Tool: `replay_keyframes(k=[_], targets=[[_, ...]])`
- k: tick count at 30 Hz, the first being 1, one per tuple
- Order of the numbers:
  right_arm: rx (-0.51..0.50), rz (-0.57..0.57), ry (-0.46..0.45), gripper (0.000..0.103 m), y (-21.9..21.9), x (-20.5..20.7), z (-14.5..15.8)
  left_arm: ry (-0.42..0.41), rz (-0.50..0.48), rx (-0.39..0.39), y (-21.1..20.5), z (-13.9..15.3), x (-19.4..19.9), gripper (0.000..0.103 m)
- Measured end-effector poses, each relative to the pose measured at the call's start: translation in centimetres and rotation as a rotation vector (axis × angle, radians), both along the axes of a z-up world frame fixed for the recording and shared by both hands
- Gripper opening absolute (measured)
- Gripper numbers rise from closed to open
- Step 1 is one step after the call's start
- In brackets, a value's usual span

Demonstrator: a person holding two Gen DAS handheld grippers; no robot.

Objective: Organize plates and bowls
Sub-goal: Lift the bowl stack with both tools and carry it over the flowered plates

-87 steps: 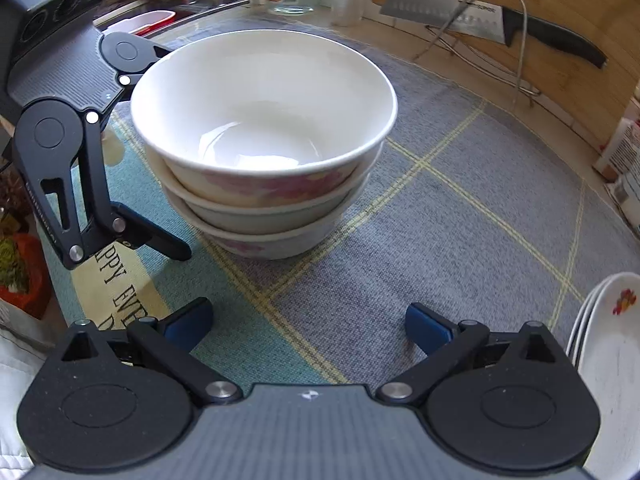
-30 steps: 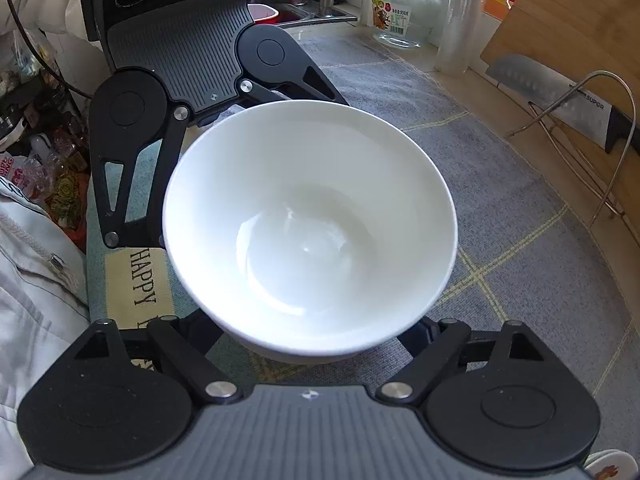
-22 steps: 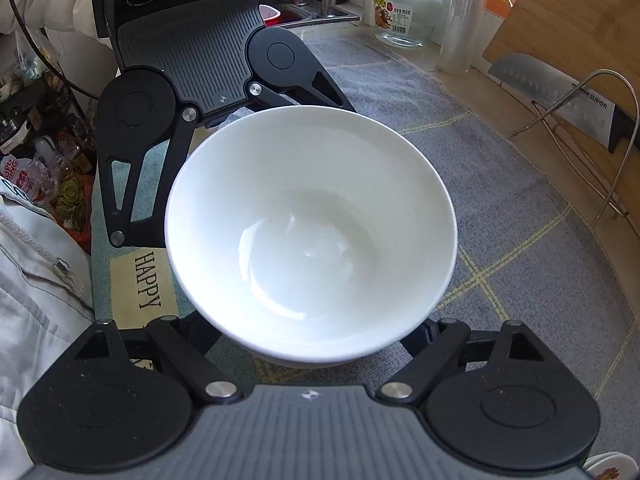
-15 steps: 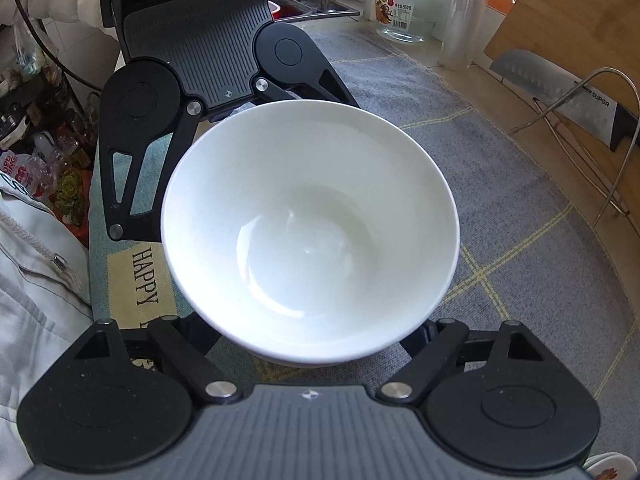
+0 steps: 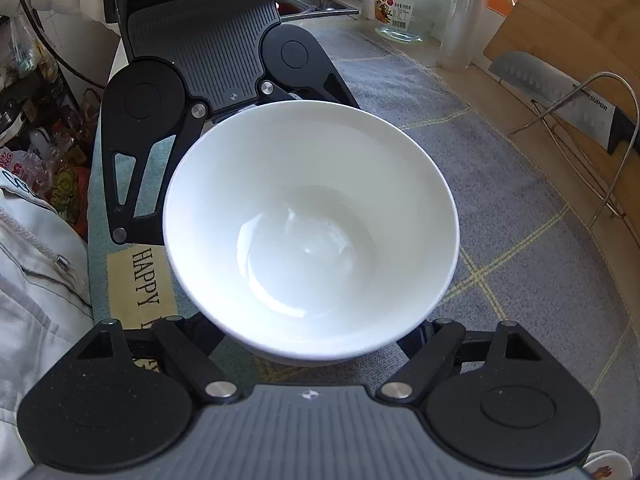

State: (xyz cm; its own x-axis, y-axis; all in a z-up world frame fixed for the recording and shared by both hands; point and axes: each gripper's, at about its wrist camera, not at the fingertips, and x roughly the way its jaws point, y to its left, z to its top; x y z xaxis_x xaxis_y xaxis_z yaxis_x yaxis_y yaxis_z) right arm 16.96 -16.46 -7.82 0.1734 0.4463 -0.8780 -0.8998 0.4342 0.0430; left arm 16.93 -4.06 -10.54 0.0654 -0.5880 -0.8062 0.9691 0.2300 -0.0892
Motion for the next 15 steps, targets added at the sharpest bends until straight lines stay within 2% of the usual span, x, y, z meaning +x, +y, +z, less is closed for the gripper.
replay_keyframes(k=[8,15], targets=[[0.004,0.011,-0.013,0.088,-0.5,-0.2,1.2,-0.013,0.008,0.008,-0.5,1.2,-0.3,0.084],[0.005,0.009,-0.024,0.088,-2.5,-0.5,2.6,-0.025,0.005,0.005,-2.7,3.0,-0.5,0.084]])
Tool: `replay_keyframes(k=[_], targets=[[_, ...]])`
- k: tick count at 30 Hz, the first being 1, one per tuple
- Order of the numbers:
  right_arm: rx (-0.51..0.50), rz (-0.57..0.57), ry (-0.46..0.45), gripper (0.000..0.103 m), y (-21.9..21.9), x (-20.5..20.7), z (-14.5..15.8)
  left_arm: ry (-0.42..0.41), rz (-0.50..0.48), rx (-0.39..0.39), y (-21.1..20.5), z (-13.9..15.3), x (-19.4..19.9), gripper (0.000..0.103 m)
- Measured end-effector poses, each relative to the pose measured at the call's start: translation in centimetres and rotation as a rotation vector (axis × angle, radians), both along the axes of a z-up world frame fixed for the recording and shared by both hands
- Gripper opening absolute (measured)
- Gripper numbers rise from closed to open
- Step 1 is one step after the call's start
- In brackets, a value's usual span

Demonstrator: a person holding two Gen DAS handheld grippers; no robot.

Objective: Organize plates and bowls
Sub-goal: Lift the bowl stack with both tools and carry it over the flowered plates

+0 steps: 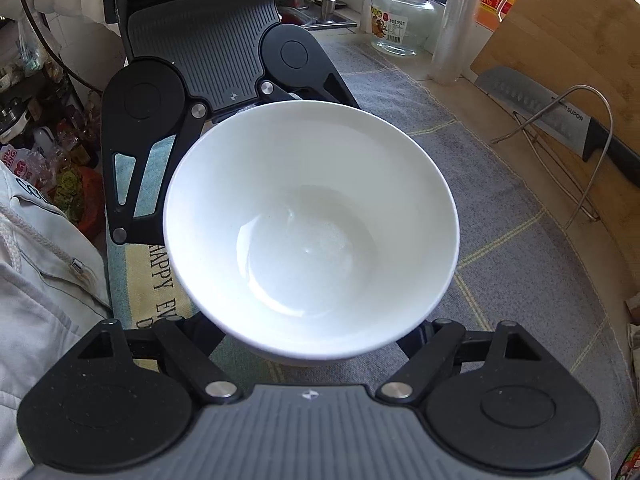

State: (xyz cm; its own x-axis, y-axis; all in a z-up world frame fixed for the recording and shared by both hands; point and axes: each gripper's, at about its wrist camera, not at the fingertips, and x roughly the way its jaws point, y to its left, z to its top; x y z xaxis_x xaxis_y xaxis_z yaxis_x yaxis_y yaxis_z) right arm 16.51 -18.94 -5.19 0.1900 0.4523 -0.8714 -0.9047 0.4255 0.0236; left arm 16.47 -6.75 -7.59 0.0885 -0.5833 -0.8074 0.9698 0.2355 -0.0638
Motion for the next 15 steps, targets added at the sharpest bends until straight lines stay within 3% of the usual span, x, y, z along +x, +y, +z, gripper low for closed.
replay_keyframes(k=[15], targets=[[-0.021,-0.063,-0.055,0.088,-10.1,0.0,3.0,-0.061,-0.060,-0.030,-8.8,0.5,0.8,0.084]])
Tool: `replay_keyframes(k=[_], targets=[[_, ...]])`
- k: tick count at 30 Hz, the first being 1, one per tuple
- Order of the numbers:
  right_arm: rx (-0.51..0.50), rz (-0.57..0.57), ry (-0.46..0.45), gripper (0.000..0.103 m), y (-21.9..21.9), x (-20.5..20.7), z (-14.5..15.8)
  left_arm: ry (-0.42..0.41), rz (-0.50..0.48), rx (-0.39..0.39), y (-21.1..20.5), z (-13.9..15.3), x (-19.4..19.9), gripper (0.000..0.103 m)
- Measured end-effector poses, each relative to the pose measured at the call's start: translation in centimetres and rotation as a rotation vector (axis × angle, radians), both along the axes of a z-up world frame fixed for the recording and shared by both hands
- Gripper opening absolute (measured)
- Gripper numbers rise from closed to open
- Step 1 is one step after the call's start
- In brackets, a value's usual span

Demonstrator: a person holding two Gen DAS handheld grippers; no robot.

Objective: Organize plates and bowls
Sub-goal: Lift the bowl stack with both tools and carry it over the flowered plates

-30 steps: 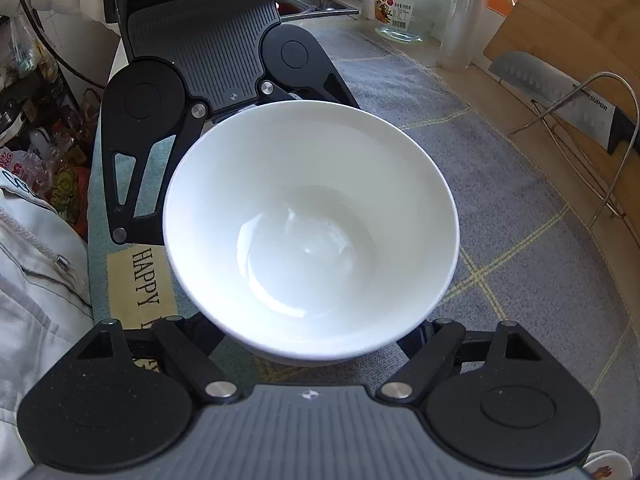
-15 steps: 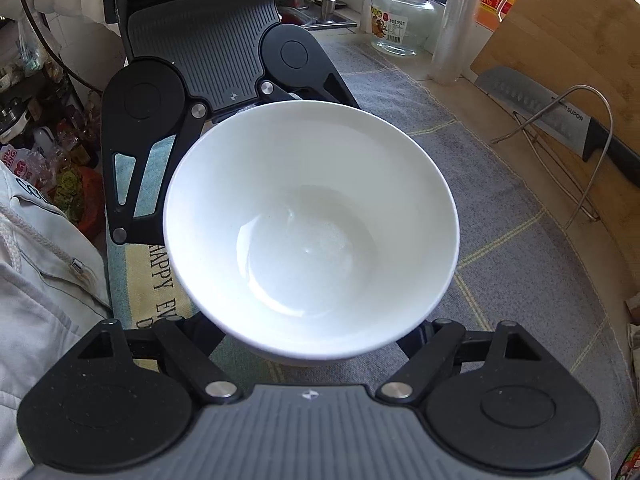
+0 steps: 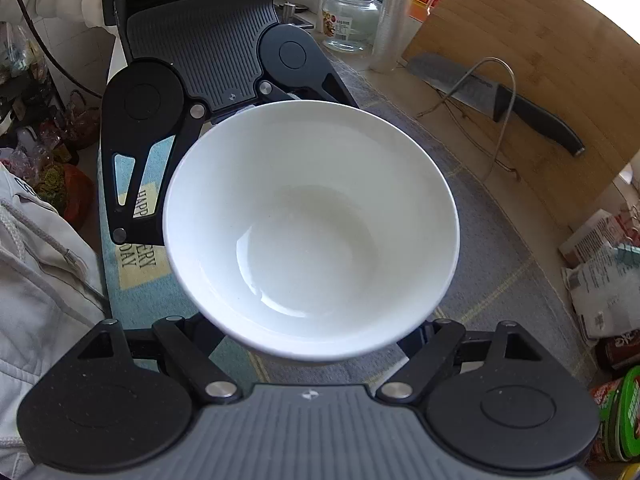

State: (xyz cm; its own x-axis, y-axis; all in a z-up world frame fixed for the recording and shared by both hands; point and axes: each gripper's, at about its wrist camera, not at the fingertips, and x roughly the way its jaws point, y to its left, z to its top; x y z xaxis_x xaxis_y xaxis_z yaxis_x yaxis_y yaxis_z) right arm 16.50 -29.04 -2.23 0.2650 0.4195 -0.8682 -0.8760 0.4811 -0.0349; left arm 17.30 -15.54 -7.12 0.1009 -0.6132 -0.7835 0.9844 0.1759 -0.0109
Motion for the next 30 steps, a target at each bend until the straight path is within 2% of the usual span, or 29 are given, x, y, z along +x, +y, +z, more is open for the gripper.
replay_keyframes(k=[14,22,30], targets=[[-0.032,-0.080,-0.035,0.088,-8.4,0.8,0.6,-0.039,-0.068,-0.014,-9.1,0.3,2.0,0.084],[-0.047,-0.103,-0.021,0.088,-11.1,1.5,-0.5,-0.033,-0.082,-0.005,-12.3,-1.0,3.1,0.084],[-0.060,-0.106,-0.006,0.088,-12.4,2.5,-1.9,-0.024,-0.073,0.006,-13.6,-2.2,4.1,0.084]])
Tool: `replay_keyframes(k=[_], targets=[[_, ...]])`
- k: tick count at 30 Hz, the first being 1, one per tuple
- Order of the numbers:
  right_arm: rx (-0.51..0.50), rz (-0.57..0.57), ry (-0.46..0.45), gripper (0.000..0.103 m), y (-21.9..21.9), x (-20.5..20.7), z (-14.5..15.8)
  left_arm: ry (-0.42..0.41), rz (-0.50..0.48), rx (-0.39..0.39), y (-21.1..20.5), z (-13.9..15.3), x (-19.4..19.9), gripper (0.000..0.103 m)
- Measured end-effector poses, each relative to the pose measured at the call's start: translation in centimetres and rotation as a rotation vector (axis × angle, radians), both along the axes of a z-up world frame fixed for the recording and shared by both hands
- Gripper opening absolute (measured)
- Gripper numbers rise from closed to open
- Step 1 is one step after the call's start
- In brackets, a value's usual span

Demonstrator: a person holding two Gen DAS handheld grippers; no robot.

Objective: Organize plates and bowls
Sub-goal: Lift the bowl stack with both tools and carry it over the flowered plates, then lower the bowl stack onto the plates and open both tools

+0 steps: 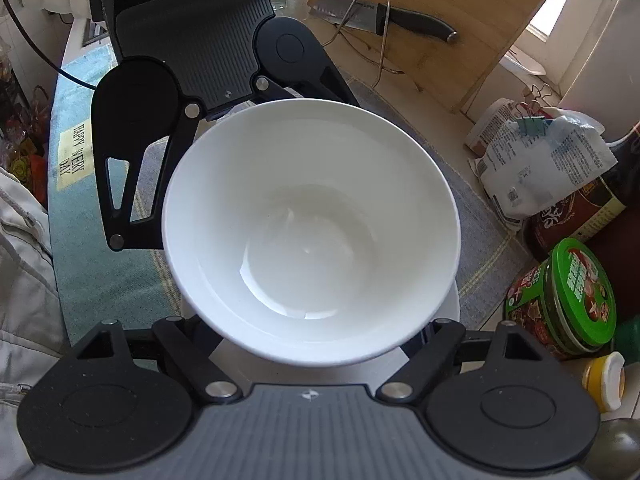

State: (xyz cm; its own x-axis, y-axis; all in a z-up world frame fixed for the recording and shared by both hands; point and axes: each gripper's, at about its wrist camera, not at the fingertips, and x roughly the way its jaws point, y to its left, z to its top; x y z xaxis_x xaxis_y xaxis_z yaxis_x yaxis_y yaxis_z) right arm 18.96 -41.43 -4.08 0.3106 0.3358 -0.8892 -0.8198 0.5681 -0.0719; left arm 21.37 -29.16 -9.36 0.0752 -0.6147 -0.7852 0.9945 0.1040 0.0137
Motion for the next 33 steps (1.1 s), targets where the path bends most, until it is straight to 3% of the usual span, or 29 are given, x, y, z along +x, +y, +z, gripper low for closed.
replay_keyframes(k=[33], targets=[[0.003,-0.015,0.041,0.088,-0.8,1.5,-1.1,0.029,0.033,0.006,-0.7,-1.0,1.9,0.084]])
